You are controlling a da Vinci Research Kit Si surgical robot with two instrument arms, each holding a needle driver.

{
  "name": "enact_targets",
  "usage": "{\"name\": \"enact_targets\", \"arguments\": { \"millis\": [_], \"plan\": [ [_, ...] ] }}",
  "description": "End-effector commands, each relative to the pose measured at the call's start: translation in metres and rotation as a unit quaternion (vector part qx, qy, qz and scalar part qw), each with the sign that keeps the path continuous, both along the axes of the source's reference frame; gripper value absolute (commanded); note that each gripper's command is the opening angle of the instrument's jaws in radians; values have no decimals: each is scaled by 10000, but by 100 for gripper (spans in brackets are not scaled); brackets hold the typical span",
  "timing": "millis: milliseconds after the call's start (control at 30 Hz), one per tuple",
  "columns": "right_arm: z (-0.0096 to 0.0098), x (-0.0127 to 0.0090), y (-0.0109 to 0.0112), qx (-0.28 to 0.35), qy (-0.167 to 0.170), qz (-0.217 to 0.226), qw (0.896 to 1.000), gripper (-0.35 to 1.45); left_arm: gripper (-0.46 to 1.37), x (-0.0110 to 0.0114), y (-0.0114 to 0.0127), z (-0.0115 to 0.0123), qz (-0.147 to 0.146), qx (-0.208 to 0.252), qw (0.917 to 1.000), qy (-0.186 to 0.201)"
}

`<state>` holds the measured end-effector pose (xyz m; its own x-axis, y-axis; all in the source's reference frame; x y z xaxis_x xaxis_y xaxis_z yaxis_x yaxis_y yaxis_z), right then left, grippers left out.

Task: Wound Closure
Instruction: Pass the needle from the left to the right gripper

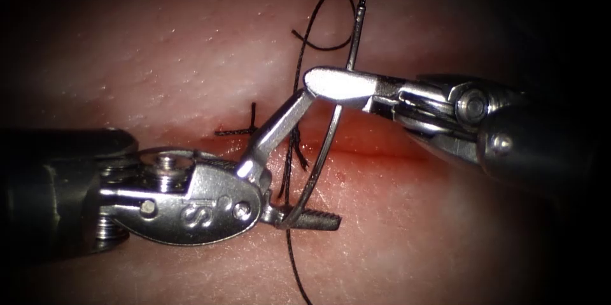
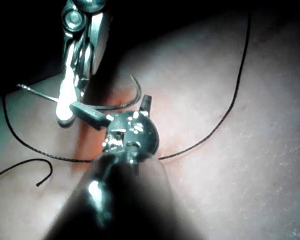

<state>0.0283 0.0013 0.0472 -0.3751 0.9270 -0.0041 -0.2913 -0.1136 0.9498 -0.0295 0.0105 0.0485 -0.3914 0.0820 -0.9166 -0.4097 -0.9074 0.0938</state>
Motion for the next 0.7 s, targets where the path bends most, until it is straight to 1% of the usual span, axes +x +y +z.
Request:
{"name": "enact_targets", "arguments": {
  "millis": [33, 333, 700],
  "plan": [
    [0, -1, 0, -18, -48, -16, 10000, -35, 96, 1, 0, 0, 29, 3, 10000, -6],
    [3, -12, 3, -95, -65, -67, 9999, -35, 91, 7, -4, 1, 65, -8, 10000, -22],
    [6, -13, 4, -148, -89, -80, 9998, -35, 83, 8, -5, 2, 65, -15, 10000, -20]
  ]
}}
